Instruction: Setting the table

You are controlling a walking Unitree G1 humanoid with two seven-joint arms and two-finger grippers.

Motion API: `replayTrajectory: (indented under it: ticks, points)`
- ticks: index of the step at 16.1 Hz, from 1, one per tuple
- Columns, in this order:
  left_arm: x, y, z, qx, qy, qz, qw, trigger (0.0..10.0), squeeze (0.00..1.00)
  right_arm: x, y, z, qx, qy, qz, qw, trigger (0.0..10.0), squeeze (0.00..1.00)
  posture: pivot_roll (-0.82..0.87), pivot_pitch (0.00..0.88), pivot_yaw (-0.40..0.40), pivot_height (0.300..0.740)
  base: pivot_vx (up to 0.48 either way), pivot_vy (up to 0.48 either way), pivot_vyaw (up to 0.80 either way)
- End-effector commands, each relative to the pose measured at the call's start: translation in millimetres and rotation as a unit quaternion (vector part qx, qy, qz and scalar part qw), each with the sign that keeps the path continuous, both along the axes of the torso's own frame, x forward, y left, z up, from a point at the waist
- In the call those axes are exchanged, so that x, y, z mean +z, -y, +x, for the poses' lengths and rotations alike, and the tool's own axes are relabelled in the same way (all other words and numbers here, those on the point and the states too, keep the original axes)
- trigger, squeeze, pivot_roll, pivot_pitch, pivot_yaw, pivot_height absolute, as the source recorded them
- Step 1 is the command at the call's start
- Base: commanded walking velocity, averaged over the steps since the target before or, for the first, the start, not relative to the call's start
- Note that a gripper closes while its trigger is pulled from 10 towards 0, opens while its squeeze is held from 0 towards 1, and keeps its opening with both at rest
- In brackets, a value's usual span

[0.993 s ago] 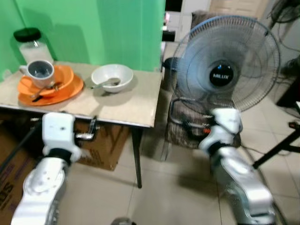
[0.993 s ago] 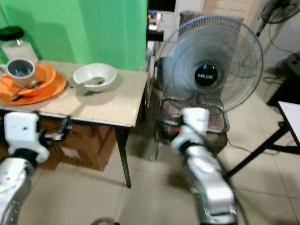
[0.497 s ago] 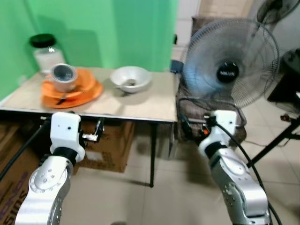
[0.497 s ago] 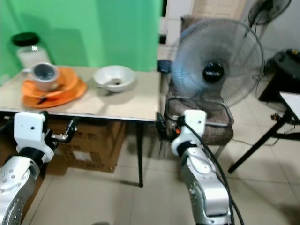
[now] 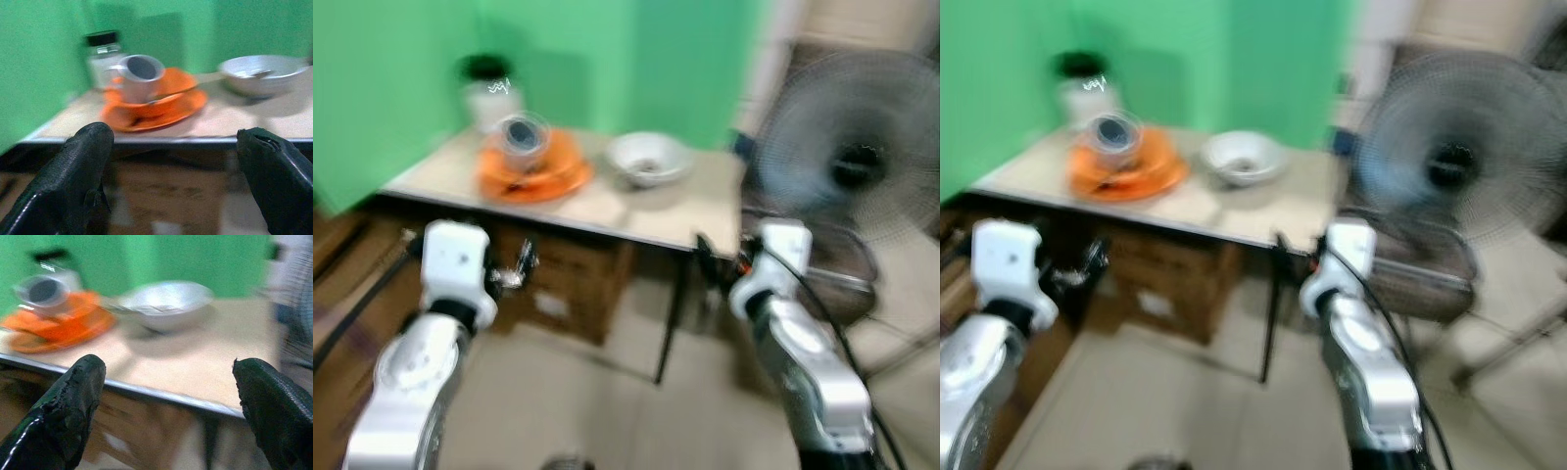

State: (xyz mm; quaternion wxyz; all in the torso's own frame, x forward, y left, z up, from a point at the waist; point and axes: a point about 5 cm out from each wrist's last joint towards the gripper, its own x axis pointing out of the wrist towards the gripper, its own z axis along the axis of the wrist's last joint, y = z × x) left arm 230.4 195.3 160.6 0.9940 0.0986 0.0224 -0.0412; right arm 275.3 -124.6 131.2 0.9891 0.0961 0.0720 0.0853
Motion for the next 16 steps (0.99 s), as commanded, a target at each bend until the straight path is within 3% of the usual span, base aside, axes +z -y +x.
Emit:
replayTrajectory:
  ticks: [1, 4, 5, 6, 7, 11, 16]
  points:
    - [-1.0, 1.9, 0.0, -0.006, -0.004, 0.003, 1.000, 10.0, 0.00, -4.5, 8.0, -0.7, -0.011, -0.009, -0.007, 1.000, 10.0, 1.00, 0.16, 0.000, 0.014, 0.740, 0.345, 0.000, 0.00]
    - [-0.2, 0.8, 0.3, -0.008, -0.005, 0.008, 1.000, 10.0, 0.00, -6.1, 9.0, -0.6, -0.007, -0.010, -0.004, 1.000, 10.0, 1.00, 0.17, 0.000, 0.016, 0.740, 0.347, 0.000, 0.00]
    - [1.7, 0.5, 1.3, -0.011, -0.004, 0.011, 1.000, 10.0, 0.00, -5.6, 10.7, 2.1, -0.007, -0.009, -0.006, 1.000, 10.0, 0.77, 0.17, 0.000, 0.016, 0.740, 0.345, 0.000, 0.00]
    - [1.9, 0.7, 1.4, -0.014, -0.004, 0.014, 1.000, 10.0, 0.00, -5.3, 12.2, 4.1, -0.009, -0.009, -0.009, 1.000, 10.0, 0.68, 0.17, 0.000, 0.015, 0.740, 0.345, 0.000, 0.00]
    - [1.9, 2.2, 1.3, -0.026, -0.004, 0.013, 1.000, 10.0, 0.00, -4.0, 13.0, 6.1, -0.012, -0.006, -0.009, 1.000, 10.0, 0.00, 0.17, 0.000, 0.015, 0.740, 0.349, 0.000, 0.00]
    - [8.8, 14.0, 2.2, -0.077, 0.010, 0.005, 0.997, 10.0, 0.00, 1.8, 10.9, 12.9, -0.017, 0.005, -0.002, 1.000, 10.0, 0.00, 0.17, 0.000, 0.016, 0.740, 0.349, 0.000, 0.00]
    - [18.1, 11.6, 9.5, -0.073, 0.025, 0.006, 0.997, 10.0, 0.00, 14.7, 13.7, 18.7, -0.027, 0.032, 0.012, 0.999, 10.0, 0.00, 0.16, 0.000, 0.025, 0.740, 0.358, 0.000, 0.00]
